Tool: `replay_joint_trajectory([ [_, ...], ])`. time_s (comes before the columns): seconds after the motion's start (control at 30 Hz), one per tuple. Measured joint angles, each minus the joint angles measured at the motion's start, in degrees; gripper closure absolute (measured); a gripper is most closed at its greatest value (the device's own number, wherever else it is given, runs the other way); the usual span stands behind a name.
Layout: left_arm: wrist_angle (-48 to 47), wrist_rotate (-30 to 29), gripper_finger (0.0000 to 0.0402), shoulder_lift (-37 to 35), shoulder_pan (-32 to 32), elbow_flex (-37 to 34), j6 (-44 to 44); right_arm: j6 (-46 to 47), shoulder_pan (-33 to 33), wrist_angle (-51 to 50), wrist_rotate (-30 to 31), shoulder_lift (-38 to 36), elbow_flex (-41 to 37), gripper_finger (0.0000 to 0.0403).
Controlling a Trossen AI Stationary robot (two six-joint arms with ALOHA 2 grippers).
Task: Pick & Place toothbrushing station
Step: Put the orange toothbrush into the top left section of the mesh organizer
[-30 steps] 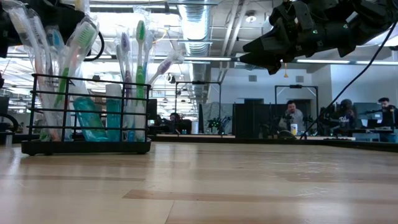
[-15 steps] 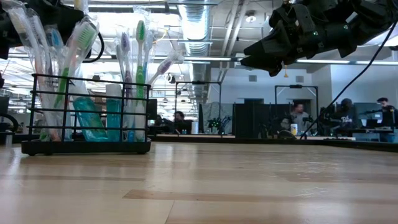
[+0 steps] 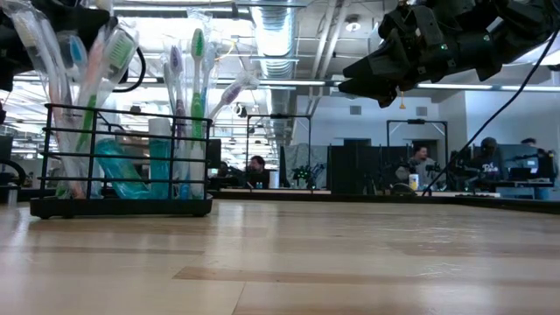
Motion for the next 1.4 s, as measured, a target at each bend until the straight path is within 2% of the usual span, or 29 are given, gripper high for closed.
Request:
replay_joint_trajectory([
  [0.1,-0.08,0.06,0.0365,0.0,0.0,-0.03,-0.39,0.0,0.02,0.01,0.0,0.0,0.0,0.0208],
  [0.33,-0.25,-0.27,0.0388,0.0,0.02,-0.05,-1.48,0.0,0.01,0.0,0.0,0.0,0.0,0.0209],
  [0.47,-0.57,0.04,0.037,0.0,0.02,-0.07,-1.85,0.0,0.02,0.0,0.0,0.0,0.0,0.0209],
  [0.57,-5.37,-0.32,0.0349,0.36,0.09,-0.69,-2.04,0.0,0.02,0.0,0.0,0.0,0.0,0.0208],
  [0.7,-4.97,-0.19,0.0335,0.85,0.07,-0.51,-2.47,0.0,0.02,-0.02,0.0,0.0,0.0,0.0206],
  [1.4,-3.25,-0.1,0.0337,1.68,0.07,-0.32,-0.78,-0.02,0.0,-0.02,0.0,0.0,0.0,0.0208],
])
